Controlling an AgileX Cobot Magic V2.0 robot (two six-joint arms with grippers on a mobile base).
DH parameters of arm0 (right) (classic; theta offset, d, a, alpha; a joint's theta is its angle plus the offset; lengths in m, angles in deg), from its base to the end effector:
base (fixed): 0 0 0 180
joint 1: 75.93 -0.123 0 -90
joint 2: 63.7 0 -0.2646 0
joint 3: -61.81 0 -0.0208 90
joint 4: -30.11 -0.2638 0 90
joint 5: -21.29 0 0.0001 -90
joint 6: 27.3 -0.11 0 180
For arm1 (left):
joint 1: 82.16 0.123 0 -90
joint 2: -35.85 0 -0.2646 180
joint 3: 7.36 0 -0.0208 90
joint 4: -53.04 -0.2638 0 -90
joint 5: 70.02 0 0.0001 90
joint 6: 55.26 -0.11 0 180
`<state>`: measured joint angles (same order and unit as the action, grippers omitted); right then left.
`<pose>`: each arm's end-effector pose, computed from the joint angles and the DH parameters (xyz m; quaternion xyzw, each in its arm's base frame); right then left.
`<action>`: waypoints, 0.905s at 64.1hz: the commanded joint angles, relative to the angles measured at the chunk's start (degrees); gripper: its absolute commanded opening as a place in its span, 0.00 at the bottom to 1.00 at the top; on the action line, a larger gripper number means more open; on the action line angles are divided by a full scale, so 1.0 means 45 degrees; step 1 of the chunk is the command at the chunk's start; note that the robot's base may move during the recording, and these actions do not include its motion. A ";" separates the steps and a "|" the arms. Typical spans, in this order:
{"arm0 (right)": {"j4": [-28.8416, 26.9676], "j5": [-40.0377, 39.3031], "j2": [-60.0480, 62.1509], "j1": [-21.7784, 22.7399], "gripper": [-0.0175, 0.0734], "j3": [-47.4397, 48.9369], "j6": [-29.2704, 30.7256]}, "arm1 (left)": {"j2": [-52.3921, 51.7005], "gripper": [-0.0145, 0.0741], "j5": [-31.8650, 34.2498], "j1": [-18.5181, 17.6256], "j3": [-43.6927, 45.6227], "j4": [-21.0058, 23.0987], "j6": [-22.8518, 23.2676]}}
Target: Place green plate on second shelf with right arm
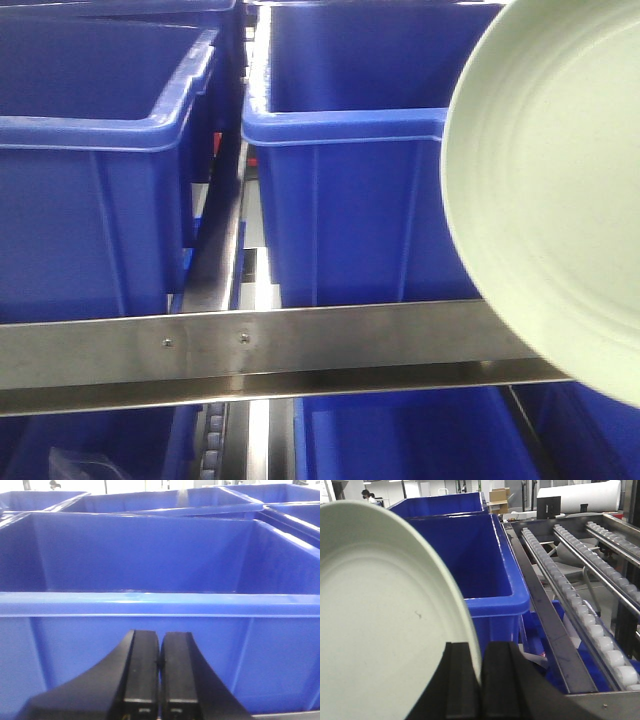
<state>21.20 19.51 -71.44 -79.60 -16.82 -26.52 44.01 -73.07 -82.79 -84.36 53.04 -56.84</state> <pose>0.1091 0.0065 0.2063 0.0279 0.6725 0.0744 0.7358 0.1091 -0.0012 0.2069 0.0134 0.6958 0.0060 0.7180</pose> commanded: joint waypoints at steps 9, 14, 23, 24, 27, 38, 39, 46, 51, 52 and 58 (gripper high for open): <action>-0.0120 -0.1606 0.0138 0.0059 0.26 0.0335 -0.0009 | -0.0187 0.31 0.1034 -0.0068 -0.0506 0.0000 0.0019; -0.0120 -0.2063 0.0138 0.0059 0.26 0.0335 -0.0009 | -0.0187 0.31 0.1034 -0.0068 -0.0506 0.0000 0.0019; -0.0120 -0.4829 0.0138 0.0044 0.26 0.0397 -0.0368 | -0.0187 0.31 0.1034 -0.0068 -0.0506 0.0000 0.0019; -0.0120 -0.5157 0.0138 0.0044 0.26 0.0431 -0.0544 | -0.0187 0.31 0.1034 -0.0068 -0.0506 0.0000 0.0019; -0.0104 -0.6154 0.0138 0.0044 0.26 0.0629 -0.0797 | -0.0187 0.31 0.1034 -0.0068 -0.0506 0.0000 0.0019; -0.0063 -0.4037 -0.0384 0.0018 0.26 0.2542 -0.1037 | -0.0187 0.31 0.1034 -0.0068 -0.0506 0.0000 0.0019; -0.0063 -0.3701 -0.0502 0.0018 0.26 0.2756 -0.1038 | -0.0187 0.31 0.1034 -0.0068 -0.0506 0.0000 0.0019; -0.0063 -0.2363 -0.1982 0.0018 0.26 0.4177 -0.1038 | -0.0187 0.31 0.1034 -0.0068 -0.0506 0.0000 0.0019; -0.0063 -0.2781 -0.3541 0.0018 0.26 0.4992 -0.1038 | -0.0187 0.31 0.1034 -0.0068 -0.0506 0.0000 0.0019; -0.0063 -0.2902 -0.4009 0.0018 0.26 0.5138 -0.1038 | -0.0187 0.31 0.1034 -0.0068 -0.0506 0.0000 0.0019; -0.0063 -0.3513 -0.5947 0.0018 0.26 0.6142 -0.1038 | -0.0187 0.31 0.1034 -0.0068 -0.0506 0.0000 0.0019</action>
<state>21.08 11.51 -90.56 -79.60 5.24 -30.52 44.01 -73.07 -82.79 -84.36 53.04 -56.84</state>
